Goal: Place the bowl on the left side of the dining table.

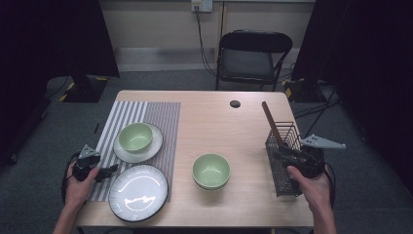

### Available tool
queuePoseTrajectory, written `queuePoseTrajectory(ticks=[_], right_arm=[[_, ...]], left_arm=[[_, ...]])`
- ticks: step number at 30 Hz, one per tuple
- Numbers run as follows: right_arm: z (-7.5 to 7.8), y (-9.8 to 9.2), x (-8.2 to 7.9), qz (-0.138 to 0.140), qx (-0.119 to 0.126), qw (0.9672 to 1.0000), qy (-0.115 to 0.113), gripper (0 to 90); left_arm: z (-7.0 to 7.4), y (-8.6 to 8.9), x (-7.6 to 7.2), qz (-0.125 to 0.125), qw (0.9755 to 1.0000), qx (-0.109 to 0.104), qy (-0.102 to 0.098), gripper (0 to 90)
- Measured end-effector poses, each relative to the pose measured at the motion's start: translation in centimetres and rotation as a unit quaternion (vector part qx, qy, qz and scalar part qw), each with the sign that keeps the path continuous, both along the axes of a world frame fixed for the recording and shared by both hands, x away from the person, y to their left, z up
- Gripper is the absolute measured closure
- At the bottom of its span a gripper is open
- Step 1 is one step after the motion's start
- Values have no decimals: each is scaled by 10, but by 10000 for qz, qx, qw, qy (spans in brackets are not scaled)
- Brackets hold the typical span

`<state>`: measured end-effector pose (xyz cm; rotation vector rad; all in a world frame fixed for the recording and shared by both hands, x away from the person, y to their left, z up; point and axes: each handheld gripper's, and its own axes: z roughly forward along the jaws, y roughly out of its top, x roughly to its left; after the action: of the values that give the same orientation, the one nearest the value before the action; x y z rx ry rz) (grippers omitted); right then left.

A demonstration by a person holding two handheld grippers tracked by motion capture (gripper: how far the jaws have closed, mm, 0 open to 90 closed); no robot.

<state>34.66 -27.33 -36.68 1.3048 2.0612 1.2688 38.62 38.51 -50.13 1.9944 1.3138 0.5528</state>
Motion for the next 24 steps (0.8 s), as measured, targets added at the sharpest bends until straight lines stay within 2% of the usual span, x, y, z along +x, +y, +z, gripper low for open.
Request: queuePoseTrajectory(ticks=[13, 15, 16, 24], right_arm=[[0, -3, -6, 201, 57, 9997, -93, 636], [-1, -2, -4, 174, 64, 9998, -70, 633], [-1, -2, -4, 161, 53, 9998, -53, 635], [-2, -3, -8, 299, 90, 9995, -17, 626]], left_arm=[[0, 0, 0, 4, 10000, -11, 2, 140], [0, 0, 0, -15, 10000, 33, 0, 140], [0, 0, 0, 4, 10000, -11, 3, 140], [0, 0, 0, 2, 10000, -9, 3, 140]])
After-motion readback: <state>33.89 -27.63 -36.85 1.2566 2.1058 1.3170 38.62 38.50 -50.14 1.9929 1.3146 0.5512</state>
